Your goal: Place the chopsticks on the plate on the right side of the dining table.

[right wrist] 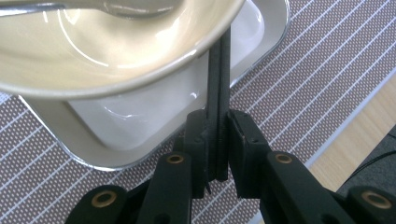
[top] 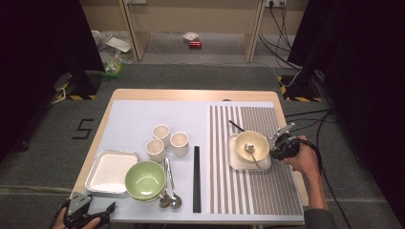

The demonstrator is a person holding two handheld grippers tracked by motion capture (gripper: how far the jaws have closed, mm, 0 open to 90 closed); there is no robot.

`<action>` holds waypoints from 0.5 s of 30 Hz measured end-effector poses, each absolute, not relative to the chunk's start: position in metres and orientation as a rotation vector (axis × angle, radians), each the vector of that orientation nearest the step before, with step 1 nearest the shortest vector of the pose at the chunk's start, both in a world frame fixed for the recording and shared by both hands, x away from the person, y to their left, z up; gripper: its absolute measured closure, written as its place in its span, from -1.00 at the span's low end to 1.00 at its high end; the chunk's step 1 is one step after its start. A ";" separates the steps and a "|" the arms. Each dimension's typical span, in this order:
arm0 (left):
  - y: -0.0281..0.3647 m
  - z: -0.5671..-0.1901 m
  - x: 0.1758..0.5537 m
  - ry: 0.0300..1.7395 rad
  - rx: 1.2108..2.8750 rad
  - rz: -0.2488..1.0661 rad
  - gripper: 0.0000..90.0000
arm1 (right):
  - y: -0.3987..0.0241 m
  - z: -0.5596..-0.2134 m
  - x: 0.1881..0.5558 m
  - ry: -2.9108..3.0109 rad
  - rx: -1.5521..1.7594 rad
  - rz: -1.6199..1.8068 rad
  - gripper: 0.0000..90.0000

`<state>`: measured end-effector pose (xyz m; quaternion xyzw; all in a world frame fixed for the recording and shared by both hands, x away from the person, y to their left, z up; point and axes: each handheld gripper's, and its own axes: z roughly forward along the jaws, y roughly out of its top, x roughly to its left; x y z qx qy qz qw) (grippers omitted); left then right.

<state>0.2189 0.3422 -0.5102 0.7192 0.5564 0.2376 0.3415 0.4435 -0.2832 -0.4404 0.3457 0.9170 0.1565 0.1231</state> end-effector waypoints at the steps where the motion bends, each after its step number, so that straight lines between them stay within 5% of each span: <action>1: 0.342 -0.510 0.219 1.447 1.872 0.618 -0.80 | -0.283 -0.441 0.444 2.673 1.015 0.457 0.73; 4: 0.342 -0.510 0.219 1.447 1.871 0.617 -0.80 | -0.284 -0.440 0.443 2.651 1.055 0.472 0.53; 15: 0.342 -0.510 0.219 1.447 1.870 0.617 -0.80 | -0.295 -0.420 0.431 2.515 1.177 0.657 0.28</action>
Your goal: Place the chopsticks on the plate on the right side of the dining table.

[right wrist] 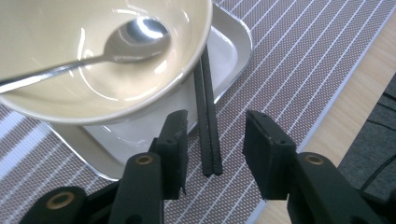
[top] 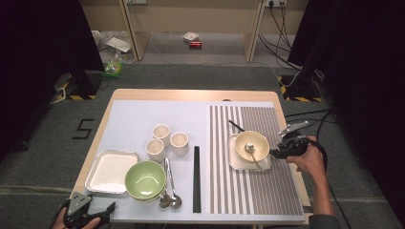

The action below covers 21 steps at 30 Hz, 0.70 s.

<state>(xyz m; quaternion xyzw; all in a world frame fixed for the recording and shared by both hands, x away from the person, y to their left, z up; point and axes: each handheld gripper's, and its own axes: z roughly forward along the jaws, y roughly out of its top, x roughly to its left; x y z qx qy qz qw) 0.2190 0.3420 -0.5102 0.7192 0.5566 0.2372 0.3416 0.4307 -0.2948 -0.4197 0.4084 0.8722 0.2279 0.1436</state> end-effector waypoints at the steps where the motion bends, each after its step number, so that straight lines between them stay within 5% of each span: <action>1: 0.342 -0.510 0.219 1.447 1.870 0.617 -0.80 | -0.295 -0.418 0.429 2.500 1.208 0.662 0.25; 21: 0.342 -0.510 0.219 1.447 1.872 0.616 -0.80 | -0.281 -0.397 0.443 2.224 1.482 0.737 -0.01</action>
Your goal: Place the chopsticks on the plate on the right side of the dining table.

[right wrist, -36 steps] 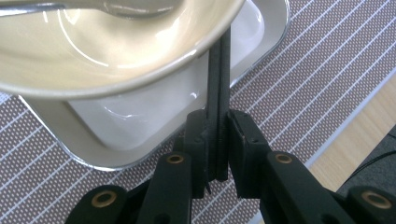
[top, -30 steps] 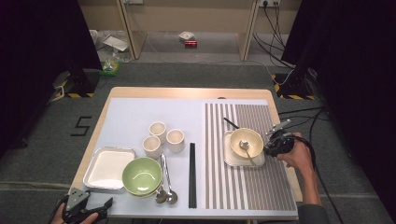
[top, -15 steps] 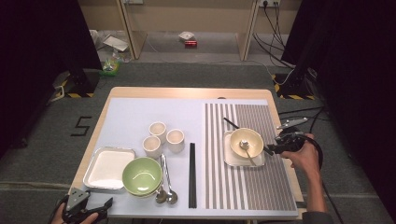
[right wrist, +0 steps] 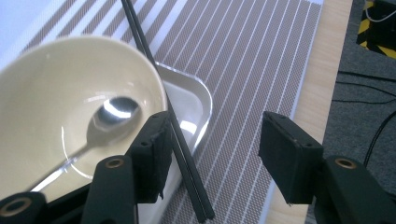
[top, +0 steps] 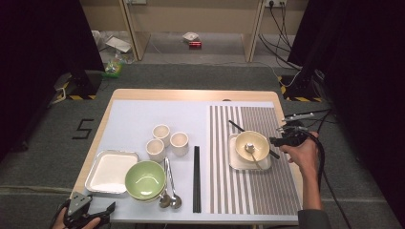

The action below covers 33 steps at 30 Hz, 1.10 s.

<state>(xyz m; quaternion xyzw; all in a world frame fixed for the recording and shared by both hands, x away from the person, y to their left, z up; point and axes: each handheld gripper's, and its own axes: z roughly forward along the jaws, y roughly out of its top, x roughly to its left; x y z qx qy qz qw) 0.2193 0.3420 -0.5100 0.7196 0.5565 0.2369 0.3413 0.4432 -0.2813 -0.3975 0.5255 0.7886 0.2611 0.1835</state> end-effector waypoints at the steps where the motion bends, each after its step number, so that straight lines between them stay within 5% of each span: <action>1: 0.342 -0.510 0.219 1.447 1.872 0.617 -0.80 | -0.279 -0.396 0.444 2.208 1.497 0.743 -0.01; 33: 0.342 -0.509 0.220 1.450 1.876 0.610 -0.80 | -0.166 -0.403 0.507 2.294 1.452 0.770 -0.08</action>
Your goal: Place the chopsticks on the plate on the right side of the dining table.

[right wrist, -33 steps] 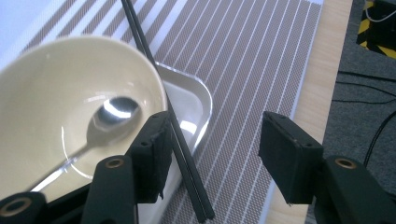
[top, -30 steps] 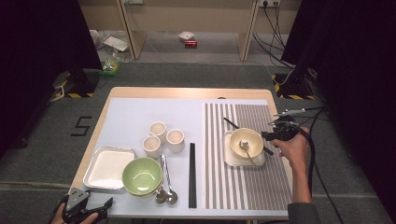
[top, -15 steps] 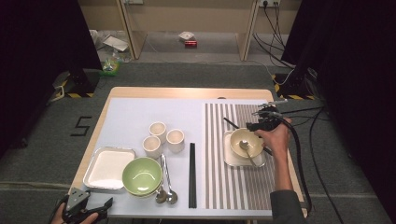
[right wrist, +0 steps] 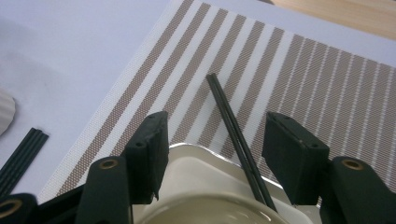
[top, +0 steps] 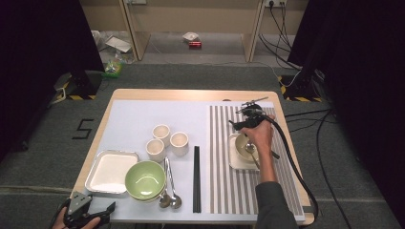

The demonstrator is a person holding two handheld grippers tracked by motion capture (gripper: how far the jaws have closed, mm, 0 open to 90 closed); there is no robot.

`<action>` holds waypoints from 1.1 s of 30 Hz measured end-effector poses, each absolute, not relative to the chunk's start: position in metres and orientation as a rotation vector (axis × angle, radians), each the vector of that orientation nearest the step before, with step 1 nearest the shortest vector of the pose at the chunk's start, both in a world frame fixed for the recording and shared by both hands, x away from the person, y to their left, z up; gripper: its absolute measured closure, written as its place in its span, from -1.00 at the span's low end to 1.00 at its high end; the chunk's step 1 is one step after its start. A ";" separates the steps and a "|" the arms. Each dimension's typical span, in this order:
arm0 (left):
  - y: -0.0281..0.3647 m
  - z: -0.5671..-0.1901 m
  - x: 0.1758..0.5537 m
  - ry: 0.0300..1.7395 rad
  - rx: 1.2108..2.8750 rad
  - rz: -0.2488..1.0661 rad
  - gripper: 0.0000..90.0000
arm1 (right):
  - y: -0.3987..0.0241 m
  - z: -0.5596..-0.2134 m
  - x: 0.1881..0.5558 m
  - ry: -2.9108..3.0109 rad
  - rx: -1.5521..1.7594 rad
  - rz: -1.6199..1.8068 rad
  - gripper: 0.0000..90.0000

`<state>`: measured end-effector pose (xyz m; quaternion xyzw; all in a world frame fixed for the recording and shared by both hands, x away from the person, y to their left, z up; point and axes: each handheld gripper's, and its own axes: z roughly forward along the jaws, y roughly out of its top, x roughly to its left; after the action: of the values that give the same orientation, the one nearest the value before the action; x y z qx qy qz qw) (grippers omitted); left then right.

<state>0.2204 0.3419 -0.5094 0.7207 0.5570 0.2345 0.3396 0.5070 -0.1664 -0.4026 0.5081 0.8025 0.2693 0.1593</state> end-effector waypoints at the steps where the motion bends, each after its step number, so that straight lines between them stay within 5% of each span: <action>1: 0.342 -0.509 0.220 1.450 1.876 0.610 -0.80 | -0.163 -0.405 0.509 2.295 1.458 0.758 -0.09; 33: 0.342 -0.510 0.220 1.450 1.875 0.612 -0.80 | -0.153 -0.434 0.534 2.305 1.594 0.647 -0.21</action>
<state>0.2202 0.3419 -0.5095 0.7203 0.5572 0.2350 0.3399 0.5342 -0.1535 -0.4337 0.5493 0.7943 0.2230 0.1326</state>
